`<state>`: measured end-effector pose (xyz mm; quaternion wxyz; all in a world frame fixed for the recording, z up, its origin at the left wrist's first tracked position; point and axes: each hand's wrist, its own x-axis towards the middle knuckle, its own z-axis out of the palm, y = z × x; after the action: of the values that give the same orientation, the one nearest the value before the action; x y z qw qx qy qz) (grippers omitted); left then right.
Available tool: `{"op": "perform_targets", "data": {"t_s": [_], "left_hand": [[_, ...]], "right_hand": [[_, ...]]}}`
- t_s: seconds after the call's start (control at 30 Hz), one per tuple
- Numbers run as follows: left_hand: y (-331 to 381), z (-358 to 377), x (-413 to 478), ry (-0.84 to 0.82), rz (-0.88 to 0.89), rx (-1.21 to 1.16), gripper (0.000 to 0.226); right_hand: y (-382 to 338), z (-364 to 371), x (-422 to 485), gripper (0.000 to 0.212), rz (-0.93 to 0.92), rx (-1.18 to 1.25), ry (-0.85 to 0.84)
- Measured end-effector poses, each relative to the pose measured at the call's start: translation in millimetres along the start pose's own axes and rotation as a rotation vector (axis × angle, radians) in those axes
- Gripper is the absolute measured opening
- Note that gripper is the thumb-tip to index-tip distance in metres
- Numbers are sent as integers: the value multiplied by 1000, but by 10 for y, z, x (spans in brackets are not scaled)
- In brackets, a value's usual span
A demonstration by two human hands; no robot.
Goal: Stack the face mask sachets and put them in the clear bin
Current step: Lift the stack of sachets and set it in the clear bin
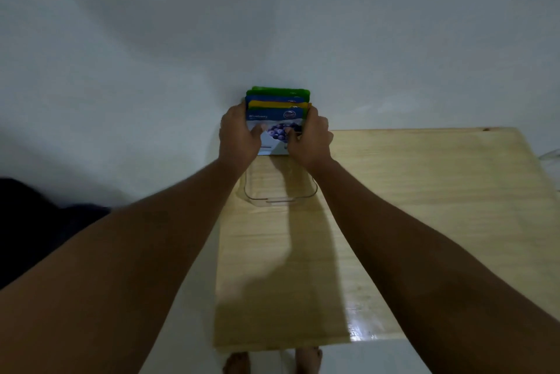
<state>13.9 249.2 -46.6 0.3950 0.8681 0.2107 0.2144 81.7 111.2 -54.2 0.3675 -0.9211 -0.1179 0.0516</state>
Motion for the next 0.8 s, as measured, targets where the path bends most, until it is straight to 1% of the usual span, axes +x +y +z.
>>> {"op": "perform_targets", "data": {"t_s": [0.07,0.17,0.23,0.3,0.37,0.47,0.57,0.8], "left_hand": [[-112,5,31,11,-16,61,43],[-279,72,84,-9,-50,46,48],[-290,128,49,-9,-103,99,54],[-242,188,-32,-30,-143,93,51],[-212,237,-114,-71,-151,-18,50],[-219,293,-176,-108,-103,-137,55],[-217,251,-202,-115,-100,-158,61],[-258,234,-233,-116,-90,-157,57]], "right_hand": [[-17,2,11,48,-12,3,12],[-11,74,-28,44,-36,-26,45],[1,131,-82,49,-58,-78,92],[5,179,-116,59,-29,-75,117],[15,234,-121,66,26,-16,76],[74,284,-103,71,21,133,-33],[95,231,-85,73,35,155,-86],[170,200,-55,69,-23,112,-96]]}}
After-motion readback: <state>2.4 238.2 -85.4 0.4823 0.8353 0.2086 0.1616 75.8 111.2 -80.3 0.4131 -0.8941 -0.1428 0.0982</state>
